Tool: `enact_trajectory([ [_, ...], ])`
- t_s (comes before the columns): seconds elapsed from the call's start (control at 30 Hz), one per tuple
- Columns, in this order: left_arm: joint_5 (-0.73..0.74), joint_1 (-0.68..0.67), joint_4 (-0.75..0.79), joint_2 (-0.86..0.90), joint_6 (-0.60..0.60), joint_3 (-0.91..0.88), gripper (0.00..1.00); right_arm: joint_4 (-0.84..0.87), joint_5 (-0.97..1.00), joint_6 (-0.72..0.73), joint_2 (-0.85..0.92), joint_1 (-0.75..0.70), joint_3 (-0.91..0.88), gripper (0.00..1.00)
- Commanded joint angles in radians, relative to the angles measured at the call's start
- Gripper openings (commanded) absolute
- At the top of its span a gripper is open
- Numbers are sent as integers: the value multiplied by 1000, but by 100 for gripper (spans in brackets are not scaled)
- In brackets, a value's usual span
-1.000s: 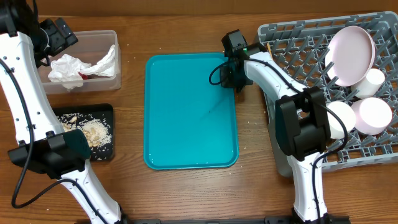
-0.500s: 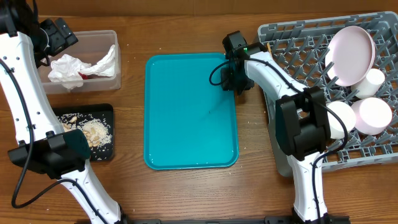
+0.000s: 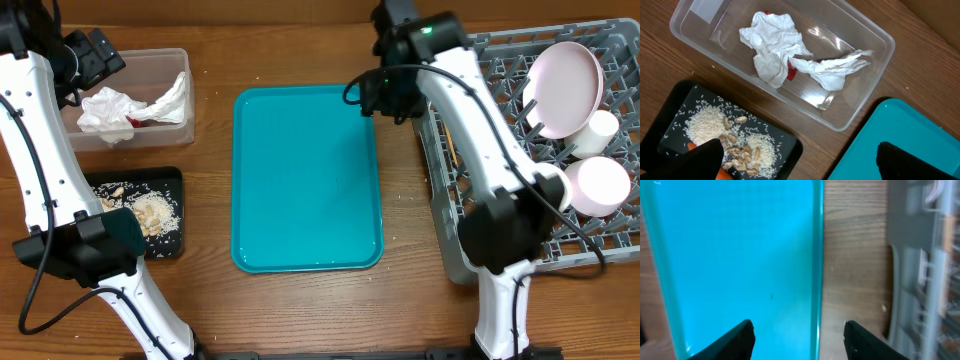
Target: Sort waste into correct bins and load items into the dishwasher rack
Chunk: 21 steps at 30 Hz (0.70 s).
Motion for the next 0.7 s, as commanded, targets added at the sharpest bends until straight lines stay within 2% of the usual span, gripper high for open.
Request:
enact_trajectory([
  [0.0,-11,-3,-2,-34,-17,-4,100,-52,11,45,-128,3,37,61],
  [0.13,-11,-3,-2,-34,-17,-4,100,-163,43,101,-201,21,36,60],
  [0.17,-11,-3,-2,-34,-17,-4,100,-163,46,96,-218,39,22,58],
  [0.33,-11,-3,-2,-34,-17,-4,100,-163,88,99,-268,175,-48,59],
  [0.37,-11,-3,-2,-34,-17,-4,100,-163,87,100,-268,204,-49,100],
  [0.5,-11,-3,-2,-34,-17,-4,100,-163,56,99,-267,272,-49,100],
  [0.67,-11,-3,-2,-34,-17,-4,100,-163,24,66,-267,281,-49,100],
])
